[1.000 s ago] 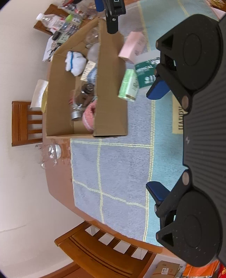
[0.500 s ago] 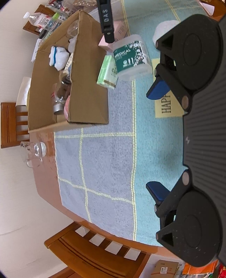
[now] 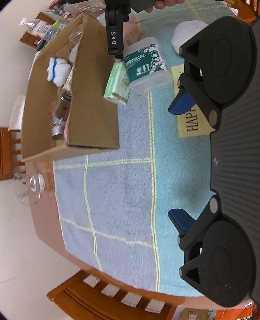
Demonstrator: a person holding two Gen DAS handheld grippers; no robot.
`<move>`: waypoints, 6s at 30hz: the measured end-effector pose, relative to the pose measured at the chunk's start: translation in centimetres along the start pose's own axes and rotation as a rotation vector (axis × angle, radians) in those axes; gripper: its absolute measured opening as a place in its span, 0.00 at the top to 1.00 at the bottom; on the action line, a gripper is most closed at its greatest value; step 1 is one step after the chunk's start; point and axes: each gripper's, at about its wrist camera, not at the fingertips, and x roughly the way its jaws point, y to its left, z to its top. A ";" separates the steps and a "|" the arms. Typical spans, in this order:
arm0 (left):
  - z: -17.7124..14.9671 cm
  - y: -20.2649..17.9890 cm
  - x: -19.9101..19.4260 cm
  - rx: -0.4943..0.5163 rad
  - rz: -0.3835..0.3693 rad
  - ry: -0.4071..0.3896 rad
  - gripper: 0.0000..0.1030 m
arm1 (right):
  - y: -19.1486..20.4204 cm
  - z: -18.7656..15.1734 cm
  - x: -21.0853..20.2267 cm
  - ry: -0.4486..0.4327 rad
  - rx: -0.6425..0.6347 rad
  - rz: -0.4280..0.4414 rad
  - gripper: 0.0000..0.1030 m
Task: Organize objects
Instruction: 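Grasp the pink box with the right tool while the left tool grasps the white blue-banded sock, then lift the white sock and pink box and carry both over the cardboard box, then open the left tool to drop the sock while the right tool drops the pink box, then move the left tool to the green soap box while the right tool reaches the MEDICAL bottle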
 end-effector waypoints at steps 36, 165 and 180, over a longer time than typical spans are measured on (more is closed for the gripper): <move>-4.6 -16.8 1.8 0.366 -0.200 0.063 0.03 | -6.8 -1.6 0.9 0.053 -0.417 0.220 0.00; 24.1 -7.8 1.7 -0.008 0.093 -0.076 0.06 | -6.2 15.9 -6.0 -0.149 -0.488 0.440 0.00; 20.5 -7.1 -0.6 0.040 0.030 -0.105 0.05 | -5.1 12.8 -8.9 -0.159 -0.490 0.387 0.00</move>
